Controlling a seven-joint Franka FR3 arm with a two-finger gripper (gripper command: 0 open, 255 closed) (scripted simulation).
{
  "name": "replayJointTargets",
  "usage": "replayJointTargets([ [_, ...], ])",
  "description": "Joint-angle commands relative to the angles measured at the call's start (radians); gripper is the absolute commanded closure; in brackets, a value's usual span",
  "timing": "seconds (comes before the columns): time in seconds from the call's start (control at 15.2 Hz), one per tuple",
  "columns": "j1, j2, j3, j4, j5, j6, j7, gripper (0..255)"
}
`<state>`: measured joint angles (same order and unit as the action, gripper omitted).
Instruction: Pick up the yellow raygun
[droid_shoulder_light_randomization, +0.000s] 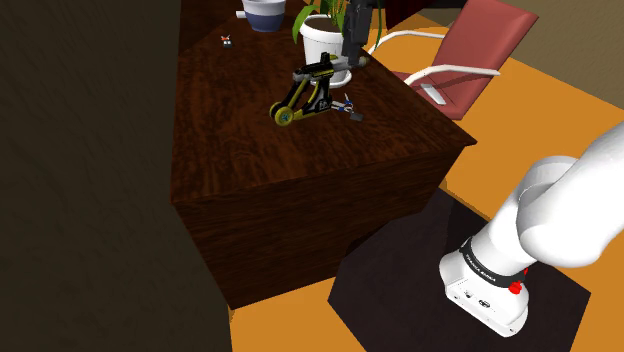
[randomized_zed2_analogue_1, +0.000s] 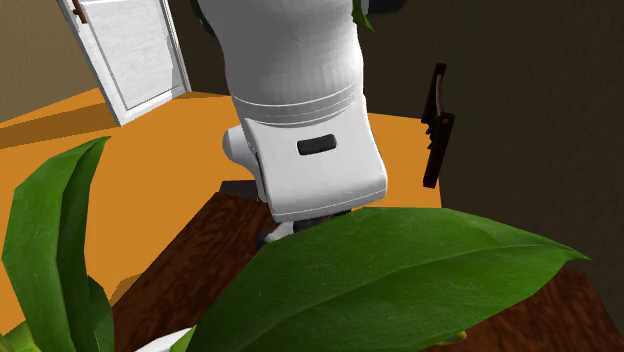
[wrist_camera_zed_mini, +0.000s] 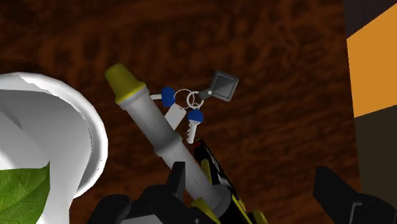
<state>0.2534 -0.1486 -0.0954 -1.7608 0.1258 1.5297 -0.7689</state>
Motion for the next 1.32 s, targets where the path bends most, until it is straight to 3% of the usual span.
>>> replayJointTargets([
  [0.0, 0.018, 0.065, 0.002, 0.095, 0.029, -0.033, -0.095, 0],
  [0.66, 0.020, 0.059, 0.006, -0.011, 0.033, 0.064, -0.125, 0],
  [0.73, 0.020, 0.057, 0.006, -0.013, 0.033, 0.064, -0.126, 255],
  [1.25, 0.020, 0.058, 0.006, -0.012, 0.033, 0.064, -0.126, 255],
])
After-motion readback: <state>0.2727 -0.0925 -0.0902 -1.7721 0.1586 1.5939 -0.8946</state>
